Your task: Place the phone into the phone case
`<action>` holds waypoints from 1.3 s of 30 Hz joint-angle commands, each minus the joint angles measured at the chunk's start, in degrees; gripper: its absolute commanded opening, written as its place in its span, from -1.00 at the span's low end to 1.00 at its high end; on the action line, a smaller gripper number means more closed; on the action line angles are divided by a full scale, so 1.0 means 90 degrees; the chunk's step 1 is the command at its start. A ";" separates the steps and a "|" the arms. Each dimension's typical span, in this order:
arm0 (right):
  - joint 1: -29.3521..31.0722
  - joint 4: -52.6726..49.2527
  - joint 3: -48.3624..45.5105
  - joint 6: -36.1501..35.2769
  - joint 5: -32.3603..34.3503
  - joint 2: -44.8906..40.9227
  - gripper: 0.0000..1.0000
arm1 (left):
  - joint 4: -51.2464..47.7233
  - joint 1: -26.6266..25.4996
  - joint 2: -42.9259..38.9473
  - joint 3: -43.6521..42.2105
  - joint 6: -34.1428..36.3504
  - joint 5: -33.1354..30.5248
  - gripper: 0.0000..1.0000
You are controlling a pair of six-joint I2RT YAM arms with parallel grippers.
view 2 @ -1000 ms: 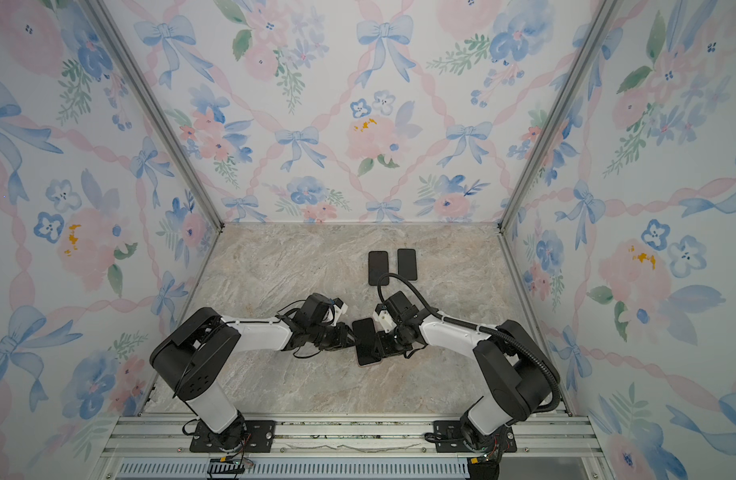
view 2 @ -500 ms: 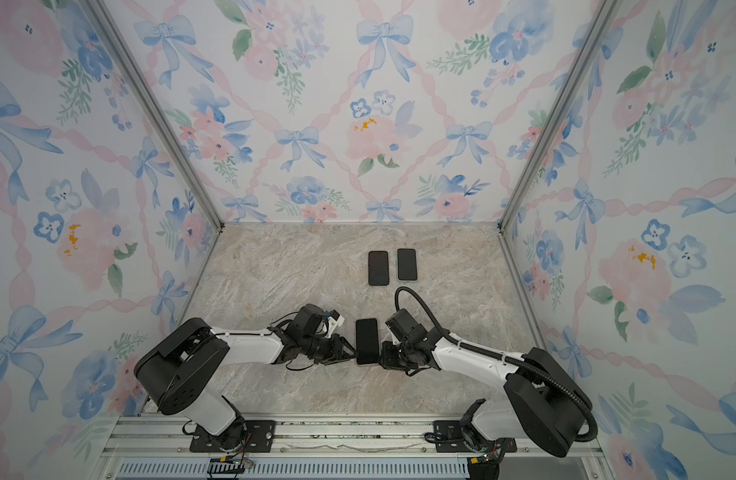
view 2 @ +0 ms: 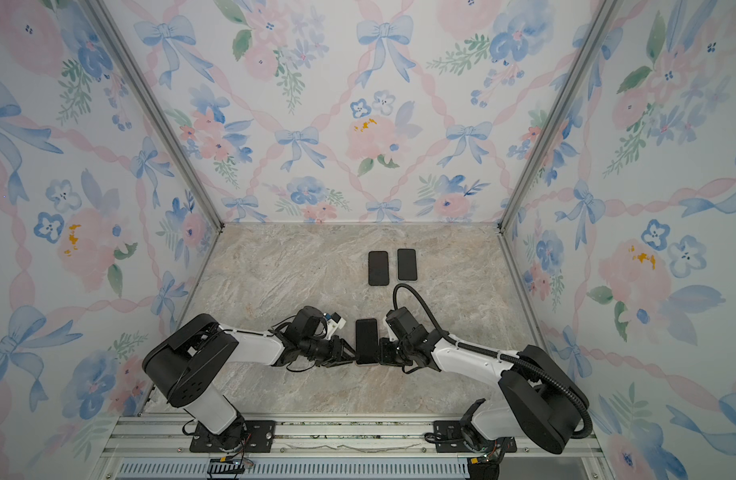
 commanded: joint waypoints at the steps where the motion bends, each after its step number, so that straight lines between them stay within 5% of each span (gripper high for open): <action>1: -0.0028 0.0042 -0.0104 -0.0081 -0.0061 0.0172 -0.60 | 0.0045 -0.0004 0.0177 -0.0032 -0.0047 0.0017 -0.24; 32: 0.0208 0.0460 -0.0273 -0.0076 -0.0050 0.0777 -0.81 | 0.0046 -0.0024 0.0691 0.0250 0.0064 0.0036 -0.42; 39: 0.0168 -0.1063 0.0366 -0.0511 0.0631 0.0005 -0.68 | 0.0027 0.0047 0.0419 0.0030 0.0004 0.0006 -0.44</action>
